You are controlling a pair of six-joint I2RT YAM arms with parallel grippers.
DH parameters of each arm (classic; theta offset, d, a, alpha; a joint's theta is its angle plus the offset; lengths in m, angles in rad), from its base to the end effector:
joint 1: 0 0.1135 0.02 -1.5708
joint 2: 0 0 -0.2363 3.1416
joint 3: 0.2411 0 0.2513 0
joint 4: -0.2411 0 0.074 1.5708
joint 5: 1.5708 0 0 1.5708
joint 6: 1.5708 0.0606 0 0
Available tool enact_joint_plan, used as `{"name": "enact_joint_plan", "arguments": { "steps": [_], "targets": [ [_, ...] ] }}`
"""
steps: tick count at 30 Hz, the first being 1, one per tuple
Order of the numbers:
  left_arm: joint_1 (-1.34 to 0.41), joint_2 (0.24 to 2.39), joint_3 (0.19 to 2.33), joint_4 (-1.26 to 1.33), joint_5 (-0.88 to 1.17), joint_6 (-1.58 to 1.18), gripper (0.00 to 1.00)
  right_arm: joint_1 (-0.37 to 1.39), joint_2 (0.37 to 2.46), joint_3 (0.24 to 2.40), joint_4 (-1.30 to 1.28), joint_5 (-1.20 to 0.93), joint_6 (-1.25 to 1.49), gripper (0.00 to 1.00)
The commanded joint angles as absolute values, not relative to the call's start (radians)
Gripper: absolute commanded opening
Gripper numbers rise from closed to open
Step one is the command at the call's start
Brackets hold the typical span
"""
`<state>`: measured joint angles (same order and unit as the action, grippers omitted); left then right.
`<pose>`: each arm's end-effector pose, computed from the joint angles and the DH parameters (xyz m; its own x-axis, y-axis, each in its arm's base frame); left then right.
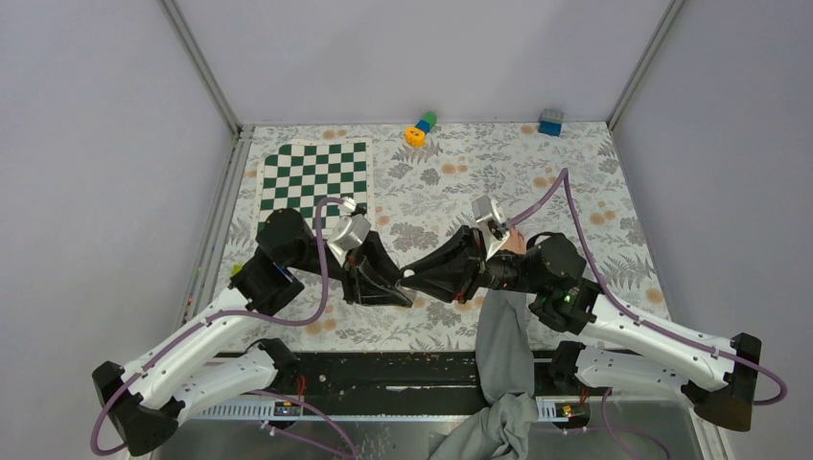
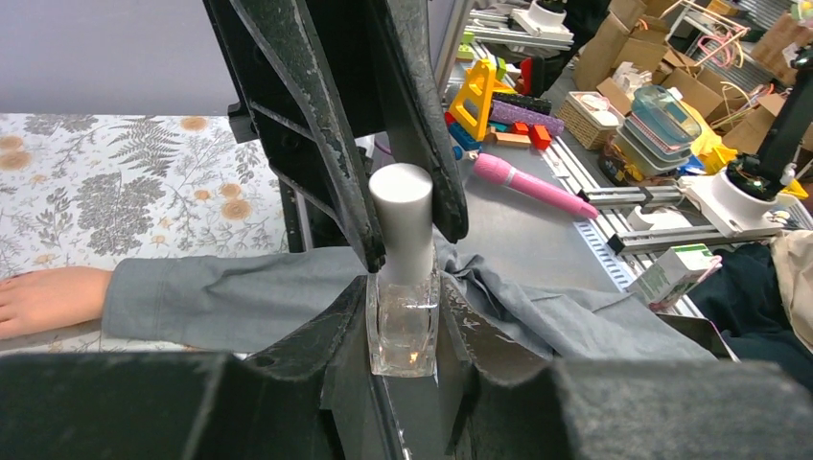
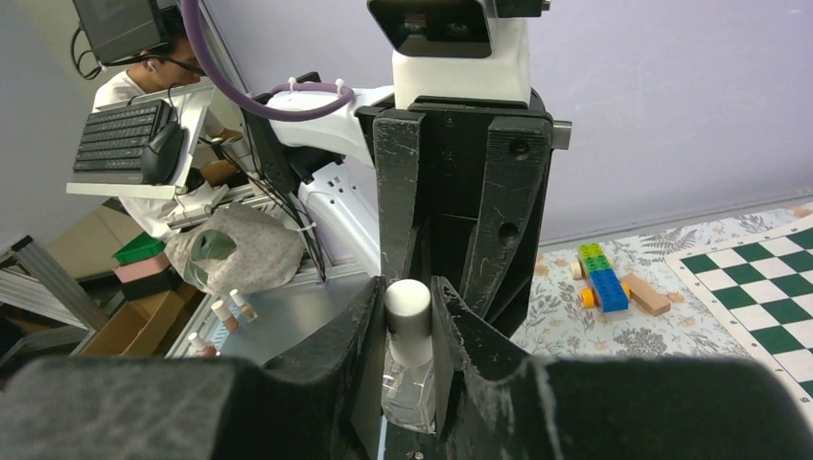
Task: Paint the nails
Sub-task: Unscrew the nail polish bottle.
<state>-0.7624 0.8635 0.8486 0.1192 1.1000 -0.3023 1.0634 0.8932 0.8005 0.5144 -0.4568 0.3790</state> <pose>0.1162 -0.1857 0.3600 -0.2122 0.0160 -0.9771 0.9334 -0.2927 -0.2075 0.0921 0.2206 0.3873 -0.1778 0.3636 -0.9144 -0.9840 -0.0540 0.1699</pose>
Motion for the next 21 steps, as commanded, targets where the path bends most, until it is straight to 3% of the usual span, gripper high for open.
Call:
{"name": "enact_joint_plan", "arguments": {
  "steps": [1,6,15,17,21],
  "targets": [
    [-0.757,0.871,0.842,0.209,1.075,-0.303,0.0,1.077,0.895,0.81,0.579,-0.573,0.421,0.0],
    [-0.757,0.862,0.845,0.185,1.049,-0.288,0.0,1.077,0.889,0.814,0.557,-0.51,0.411,0.02],
    [-0.757,0.861,0.861,0.098,0.933,-0.23,0.0,1.076,0.86,0.772,0.541,-0.318,0.377,0.69],
    [-0.757,0.858,0.866,0.071,0.905,-0.212,0.0,1.077,0.851,0.765,0.536,-0.277,0.367,0.77],
    [-0.759,0.847,0.87,0.033,0.845,-0.18,0.0,1.077,0.825,0.742,0.534,-0.18,0.355,0.79]
  ]
}}
